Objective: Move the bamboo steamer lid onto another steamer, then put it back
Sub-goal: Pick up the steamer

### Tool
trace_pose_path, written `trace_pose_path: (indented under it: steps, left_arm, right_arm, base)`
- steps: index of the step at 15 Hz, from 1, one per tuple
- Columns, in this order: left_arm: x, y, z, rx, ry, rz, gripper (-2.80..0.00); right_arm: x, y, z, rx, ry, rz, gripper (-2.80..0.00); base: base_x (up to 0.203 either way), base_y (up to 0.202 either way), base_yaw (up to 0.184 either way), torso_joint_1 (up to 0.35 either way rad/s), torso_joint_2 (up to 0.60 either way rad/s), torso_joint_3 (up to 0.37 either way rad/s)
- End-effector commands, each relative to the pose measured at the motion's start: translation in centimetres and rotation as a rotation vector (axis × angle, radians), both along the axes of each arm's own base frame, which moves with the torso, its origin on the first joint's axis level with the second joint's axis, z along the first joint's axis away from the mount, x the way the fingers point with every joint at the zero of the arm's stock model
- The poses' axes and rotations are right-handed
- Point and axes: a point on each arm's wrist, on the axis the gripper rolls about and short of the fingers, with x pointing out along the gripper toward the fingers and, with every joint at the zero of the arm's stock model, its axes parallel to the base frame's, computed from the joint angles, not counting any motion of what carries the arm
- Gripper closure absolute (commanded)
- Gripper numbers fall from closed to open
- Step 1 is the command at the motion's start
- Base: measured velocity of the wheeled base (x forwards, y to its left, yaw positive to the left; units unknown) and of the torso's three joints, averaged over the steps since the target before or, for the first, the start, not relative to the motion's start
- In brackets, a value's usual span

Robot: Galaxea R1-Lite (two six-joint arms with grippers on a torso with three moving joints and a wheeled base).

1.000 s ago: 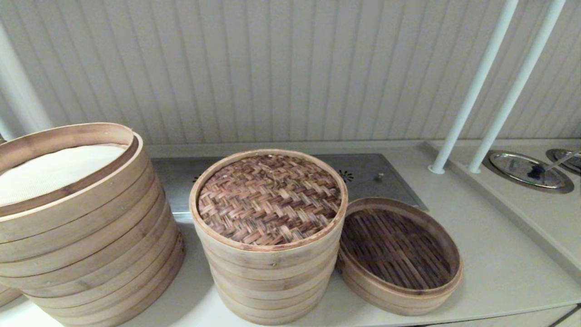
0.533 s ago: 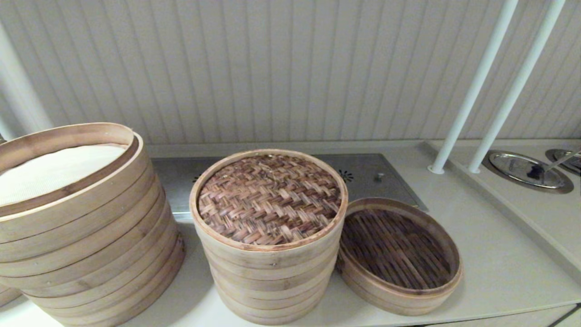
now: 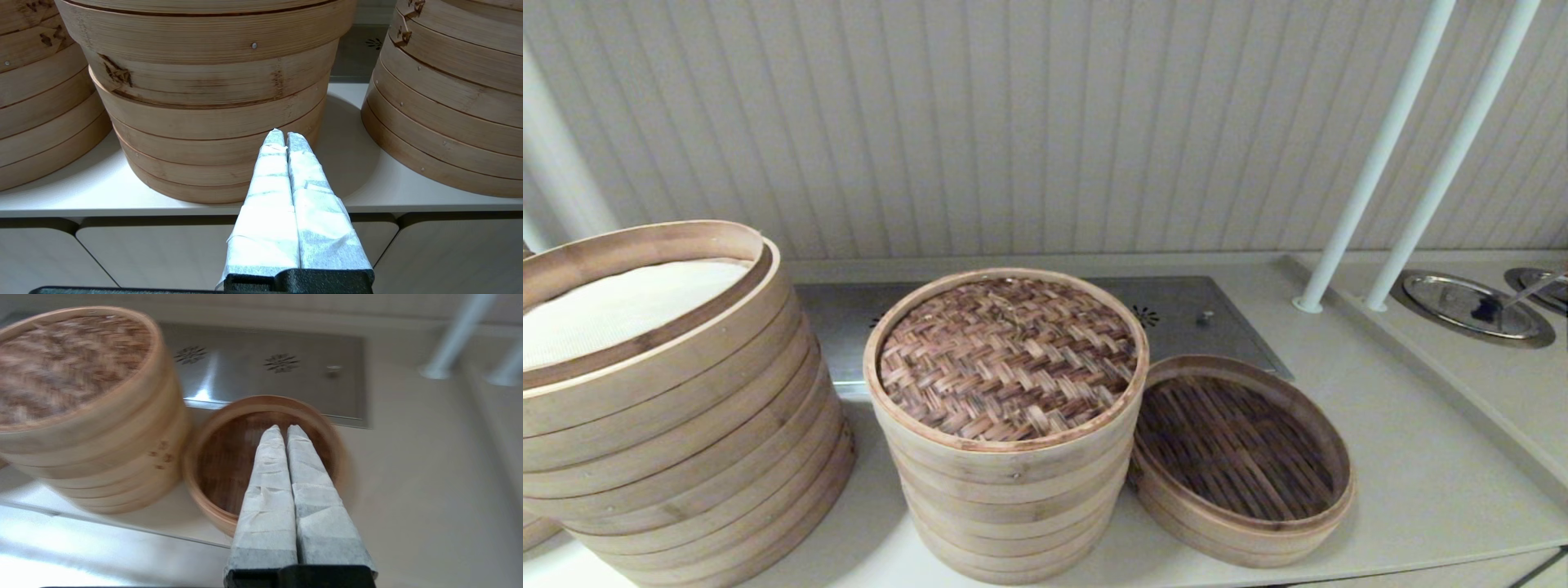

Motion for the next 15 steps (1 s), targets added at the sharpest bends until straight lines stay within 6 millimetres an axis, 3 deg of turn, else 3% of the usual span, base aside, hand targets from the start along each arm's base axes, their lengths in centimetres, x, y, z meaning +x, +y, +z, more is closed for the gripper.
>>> trace_pose_path:
  steps: [1,6,12,15]
  left_arm:
    - [0.0,0.0,0.0,-0.001,-0.001,0.001,0.0]
    - [0.0,0.0,0.0,0.0,0.001,0.001,0.0]
    - [0.0,0.0,0.0,0.0,0.0,0.001,0.0]
    - [0.0,0.0,0.0,-0.001,0.0,0.001,0.0]
  right_arm:
    - [5.1,1.6,0.7,0.003,0.114,0.101,0.0]
    - [11.0,7.1,0.8,-0.011,0.226,0.259,0.0]
    - [15.2,13.0,0.5,-0.055,0.266,0.369,0.0]
    - [16.2,15.9,0.3,-0.063,0.272,0.434,0.0]
  base:
    - [0.0,0.0,0.0,0.0,0.0,0.0]
    - [0.0,0.0,0.0,0.0,0.0,0.0]
    - [0.0,0.0,0.0,0.0,0.0,0.0]
    - [0.0,0.0,0.0,0.0,0.0,0.0]
